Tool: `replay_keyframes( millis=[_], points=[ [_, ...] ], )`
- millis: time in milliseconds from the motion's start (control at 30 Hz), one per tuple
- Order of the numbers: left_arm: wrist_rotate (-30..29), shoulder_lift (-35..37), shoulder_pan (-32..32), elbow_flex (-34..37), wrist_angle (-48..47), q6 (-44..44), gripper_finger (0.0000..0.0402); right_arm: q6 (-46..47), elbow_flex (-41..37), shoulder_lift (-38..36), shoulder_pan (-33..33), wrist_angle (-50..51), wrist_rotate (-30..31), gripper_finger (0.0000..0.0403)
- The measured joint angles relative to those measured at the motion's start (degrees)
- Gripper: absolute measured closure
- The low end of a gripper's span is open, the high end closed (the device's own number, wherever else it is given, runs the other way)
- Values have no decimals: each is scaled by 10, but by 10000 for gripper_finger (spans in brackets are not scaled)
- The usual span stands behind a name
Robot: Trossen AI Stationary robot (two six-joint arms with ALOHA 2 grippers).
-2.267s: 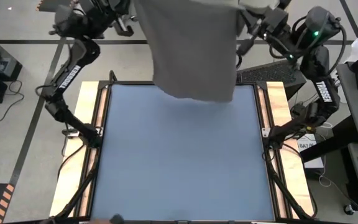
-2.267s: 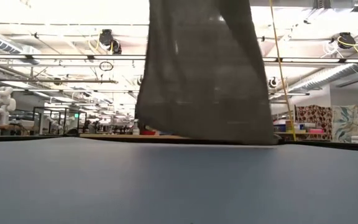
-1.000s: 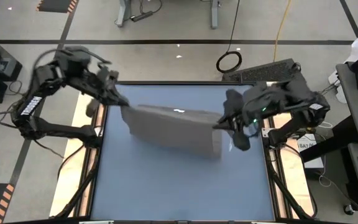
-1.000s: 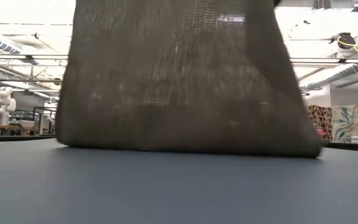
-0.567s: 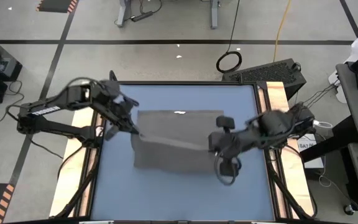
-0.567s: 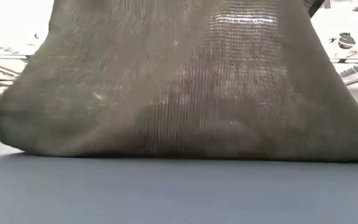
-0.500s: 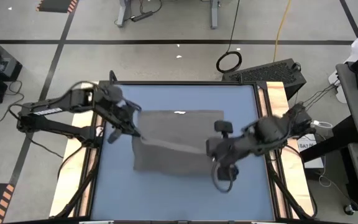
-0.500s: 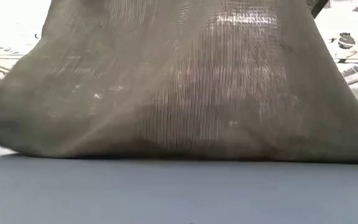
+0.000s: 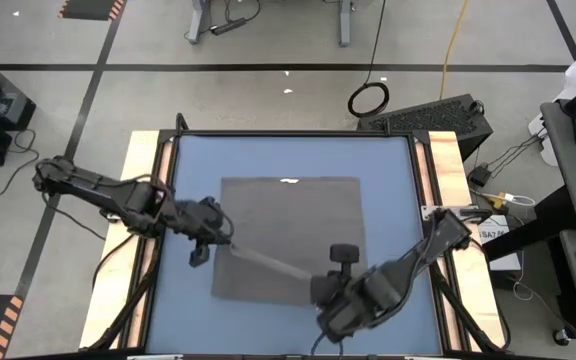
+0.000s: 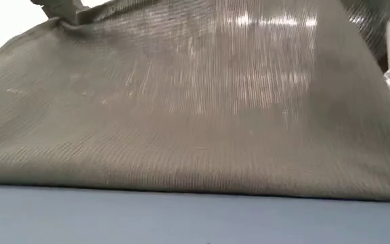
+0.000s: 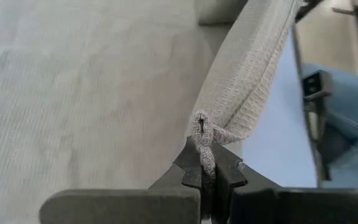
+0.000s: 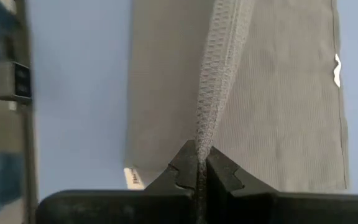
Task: Roll towel
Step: Roll the gray towel
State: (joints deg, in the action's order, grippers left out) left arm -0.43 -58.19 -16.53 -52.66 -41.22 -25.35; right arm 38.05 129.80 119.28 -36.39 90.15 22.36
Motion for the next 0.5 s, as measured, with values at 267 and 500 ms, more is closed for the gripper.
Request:
replay_keyframes(
  millis=[267, 500],
  points=[
    [-146, 0, -110, 32, 43, -80, 397, 57, 0, 45, -45, -1, 44, 403],
    [-255, -13, -170, 34, 88, -88, 397, 88, -1, 44, -75, -1, 120, 403]
  ],
)
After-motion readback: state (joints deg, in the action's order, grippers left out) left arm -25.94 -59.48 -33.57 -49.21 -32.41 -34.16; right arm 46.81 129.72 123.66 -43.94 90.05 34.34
